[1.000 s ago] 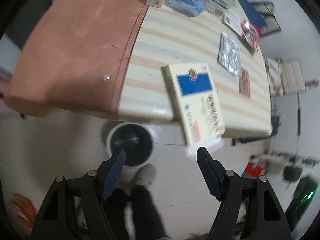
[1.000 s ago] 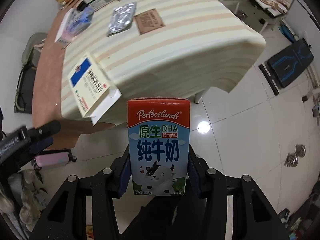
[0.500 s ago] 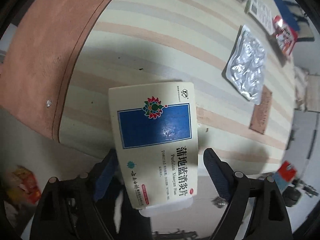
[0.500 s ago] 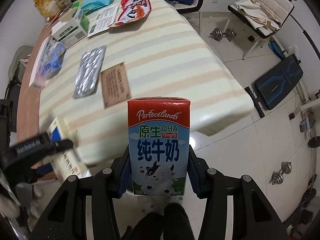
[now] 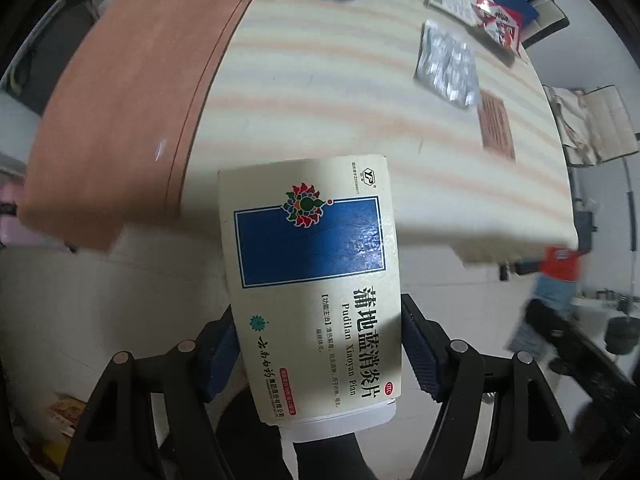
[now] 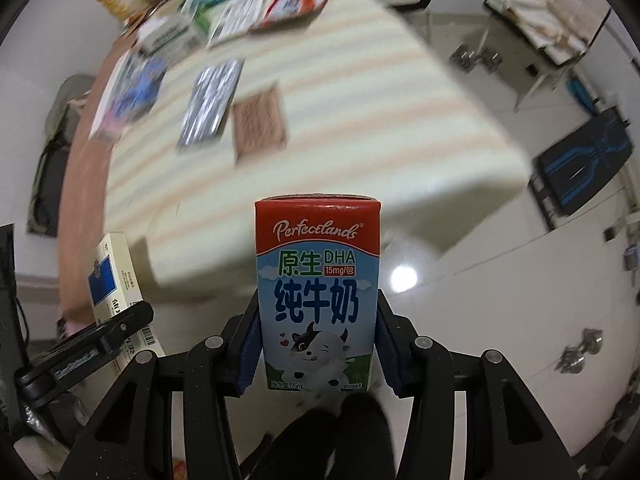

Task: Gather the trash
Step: 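Lift the milk carton and medicine box and carry both toward the trash bin, then open both tools over the trash bin to drop the carton and box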

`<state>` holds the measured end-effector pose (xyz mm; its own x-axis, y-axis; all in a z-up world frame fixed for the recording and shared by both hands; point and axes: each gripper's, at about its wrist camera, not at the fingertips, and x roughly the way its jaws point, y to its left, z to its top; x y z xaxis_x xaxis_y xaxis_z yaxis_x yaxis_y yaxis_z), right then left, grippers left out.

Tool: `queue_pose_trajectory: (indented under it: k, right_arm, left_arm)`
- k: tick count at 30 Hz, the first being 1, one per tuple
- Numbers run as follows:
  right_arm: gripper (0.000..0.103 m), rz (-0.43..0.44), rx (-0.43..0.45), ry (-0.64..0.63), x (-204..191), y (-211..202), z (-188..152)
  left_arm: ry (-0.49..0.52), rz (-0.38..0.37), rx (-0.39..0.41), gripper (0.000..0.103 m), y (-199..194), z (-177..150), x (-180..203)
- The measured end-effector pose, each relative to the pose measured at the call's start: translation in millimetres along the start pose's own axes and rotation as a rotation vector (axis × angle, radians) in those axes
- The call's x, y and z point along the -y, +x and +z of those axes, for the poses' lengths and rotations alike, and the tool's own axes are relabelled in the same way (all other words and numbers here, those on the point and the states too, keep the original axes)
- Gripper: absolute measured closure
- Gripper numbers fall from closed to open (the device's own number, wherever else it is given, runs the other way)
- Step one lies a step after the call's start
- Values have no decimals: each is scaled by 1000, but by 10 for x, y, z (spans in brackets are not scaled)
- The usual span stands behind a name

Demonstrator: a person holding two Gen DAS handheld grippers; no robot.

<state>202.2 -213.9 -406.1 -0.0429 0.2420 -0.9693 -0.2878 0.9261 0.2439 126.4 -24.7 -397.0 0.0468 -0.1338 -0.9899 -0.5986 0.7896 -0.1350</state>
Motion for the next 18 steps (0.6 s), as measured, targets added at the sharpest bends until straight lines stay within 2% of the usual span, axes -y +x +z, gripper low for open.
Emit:
queue_pose_trajectory:
  k: [2, 3, 6, 9, 12, 14, 15, 16, 18]
  right_arm:
    - [52, 34, -54, 7, 9, 222, -235]
    - [52, 52, -88, 15, 14, 404, -371]
    - [52, 68, -164, 31, 23, 982, -663]
    - [52, 100, -222, 63, 46, 1646, -867]
    - [52, 122, -250, 64, 56, 2305, -995]
    - [51, 137, -252, 61, 63, 2684, -1045]
    - [51, 145, -261, 61, 71, 2906, -1066]
    - [50, 148, -263, 64, 89, 3050, -1080]
    - [26, 159, -264, 59, 111, 3374, -1091]
  left_arm:
    - [-24, -27, -30, 33, 152, -196, -186]
    - [-36, -16, -38, 33, 260, -265, -277]
    - [-70, -25, -74, 32, 751, -422, -542]
    - [-90, -51, -127, 32, 1367, -502, -775]
    - [-89, -34, -160, 30, 2013, -480, -963]
    - [-88, -29, -163, 23, 2329, -479, -1029]
    - [-88, -23, -153, 8, 2481, -462, -1064]
    - [-88, -23, -156, 0, 2655, -473, -1128]
    - [-71, 10, -155, 0, 2805, -480, -1114]
